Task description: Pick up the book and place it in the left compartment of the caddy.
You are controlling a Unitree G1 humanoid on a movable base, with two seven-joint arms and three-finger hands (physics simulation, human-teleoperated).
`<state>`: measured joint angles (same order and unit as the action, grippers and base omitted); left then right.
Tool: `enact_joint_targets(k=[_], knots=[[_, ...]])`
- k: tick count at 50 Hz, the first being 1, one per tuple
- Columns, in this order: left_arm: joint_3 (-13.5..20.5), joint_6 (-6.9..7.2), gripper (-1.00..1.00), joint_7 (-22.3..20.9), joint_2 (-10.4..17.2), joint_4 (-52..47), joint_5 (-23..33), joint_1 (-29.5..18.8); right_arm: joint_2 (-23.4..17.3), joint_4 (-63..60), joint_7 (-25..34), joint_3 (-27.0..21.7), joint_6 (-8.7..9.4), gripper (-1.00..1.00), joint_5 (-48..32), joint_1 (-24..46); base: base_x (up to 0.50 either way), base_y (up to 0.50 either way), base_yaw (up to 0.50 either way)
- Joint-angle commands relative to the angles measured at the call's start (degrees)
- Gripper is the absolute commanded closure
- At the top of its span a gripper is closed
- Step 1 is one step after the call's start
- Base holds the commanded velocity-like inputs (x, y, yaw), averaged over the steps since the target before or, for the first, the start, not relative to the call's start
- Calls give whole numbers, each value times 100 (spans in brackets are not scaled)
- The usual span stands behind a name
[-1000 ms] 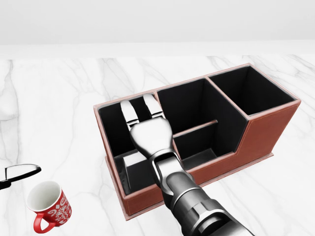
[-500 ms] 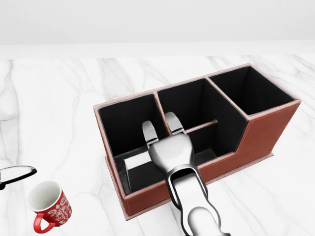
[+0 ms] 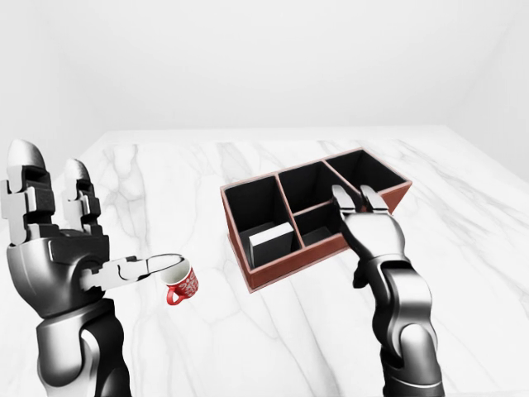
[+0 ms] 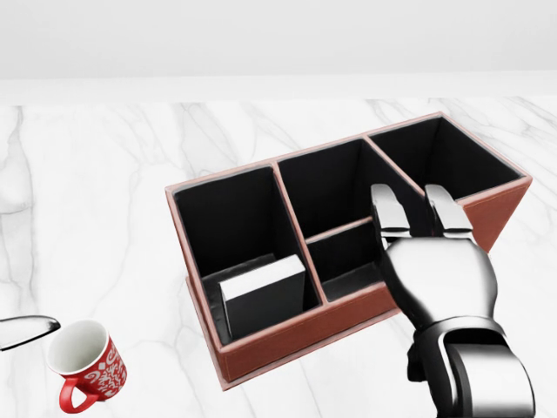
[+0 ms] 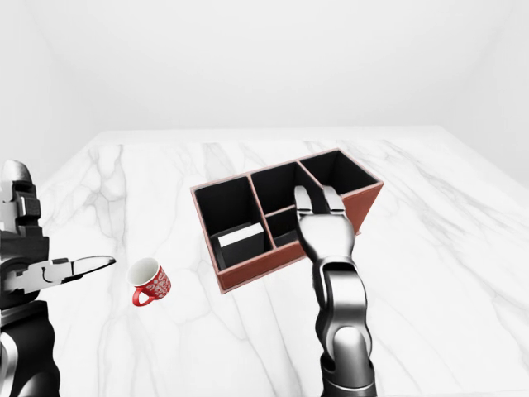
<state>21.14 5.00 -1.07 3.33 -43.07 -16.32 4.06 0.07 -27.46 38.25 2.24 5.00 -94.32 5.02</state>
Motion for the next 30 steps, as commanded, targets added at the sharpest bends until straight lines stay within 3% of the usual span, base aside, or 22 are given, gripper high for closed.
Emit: enact_joint_targets(k=[1, 7, 15, 22, 30], knots=[[10, 0, -100, -143, -148, -224, 153, 205, -119, -1452, 175, -781, 0, -100, 1804, -468, 0, 0, 0], [-24, 0, -100, -219, -231, -254, 250, 312, -225, -2028, 121, -1146, 0, -100, 3180, -547, 0, 0, 0], [123, 0, -100, -237, -229, -552, 142, 306, -275, -2429, -449, -1780, 0, -100, 5530, -987, 0, 0, 0], [193, 0, -100, -310, -284, -706, 96, 387, -249, -2300, -834, -2226, 0, -100, 6565, -1226, 0, 0, 0], [-8, 0, -100, -443, -406, -782, 273, 556, -104, -2365, -785, -2754, 0, -100, 7897, -1461, 0, 0, 0]])
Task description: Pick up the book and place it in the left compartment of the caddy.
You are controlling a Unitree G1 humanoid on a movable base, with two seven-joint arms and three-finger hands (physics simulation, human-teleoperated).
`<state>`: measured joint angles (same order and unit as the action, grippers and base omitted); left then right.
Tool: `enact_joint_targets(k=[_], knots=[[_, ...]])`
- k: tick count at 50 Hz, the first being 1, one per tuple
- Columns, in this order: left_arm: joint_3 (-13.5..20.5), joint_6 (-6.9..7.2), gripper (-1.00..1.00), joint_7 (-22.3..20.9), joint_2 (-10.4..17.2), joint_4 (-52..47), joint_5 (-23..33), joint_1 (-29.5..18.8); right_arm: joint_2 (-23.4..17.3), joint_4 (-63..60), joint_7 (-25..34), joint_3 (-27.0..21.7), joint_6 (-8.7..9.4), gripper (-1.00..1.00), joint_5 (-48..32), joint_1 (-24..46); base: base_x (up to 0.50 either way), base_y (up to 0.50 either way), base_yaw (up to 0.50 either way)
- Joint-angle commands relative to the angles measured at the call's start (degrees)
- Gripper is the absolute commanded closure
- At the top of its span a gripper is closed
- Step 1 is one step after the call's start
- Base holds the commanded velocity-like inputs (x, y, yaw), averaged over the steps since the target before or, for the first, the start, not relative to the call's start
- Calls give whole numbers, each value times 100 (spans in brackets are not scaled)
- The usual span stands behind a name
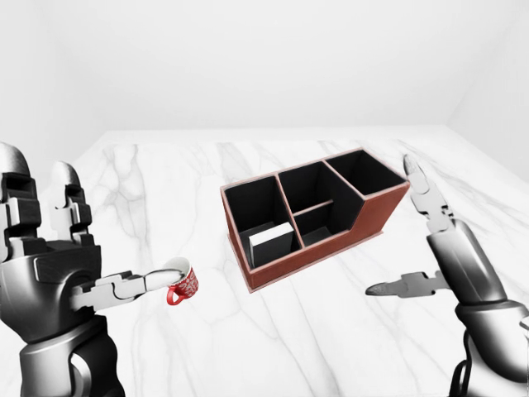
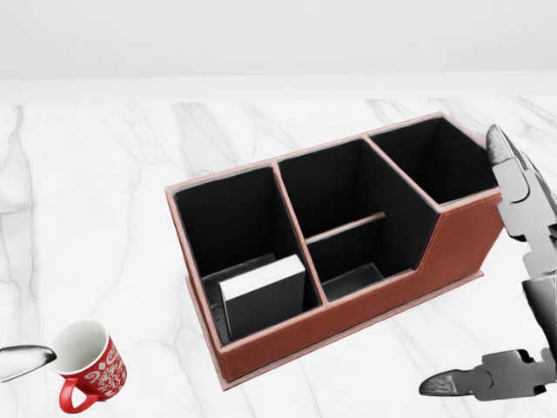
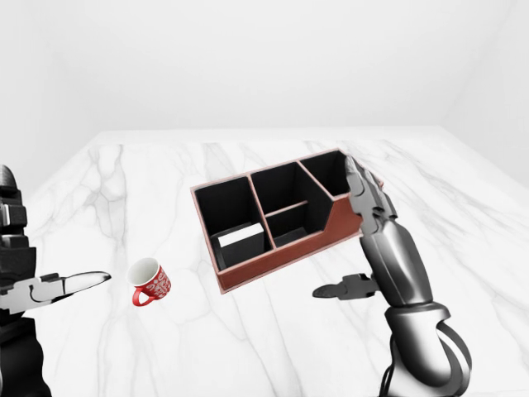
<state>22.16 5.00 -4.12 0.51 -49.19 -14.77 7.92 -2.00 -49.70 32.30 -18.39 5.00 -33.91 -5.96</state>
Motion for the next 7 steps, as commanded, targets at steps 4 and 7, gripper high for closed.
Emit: enact_joint_targets(k=[4, 7], knots=[[-121, 0, -100, -199, -199, -282, 140, 277, 200, -132, -231, -988, 0, -100, 2543, -437, 0, 0, 0], [-152, 0, -100, -240, -235, -336, 161, 321, 298, -198, -217, -1253, 0, -100, 3096, -539, 0, 0, 0]])
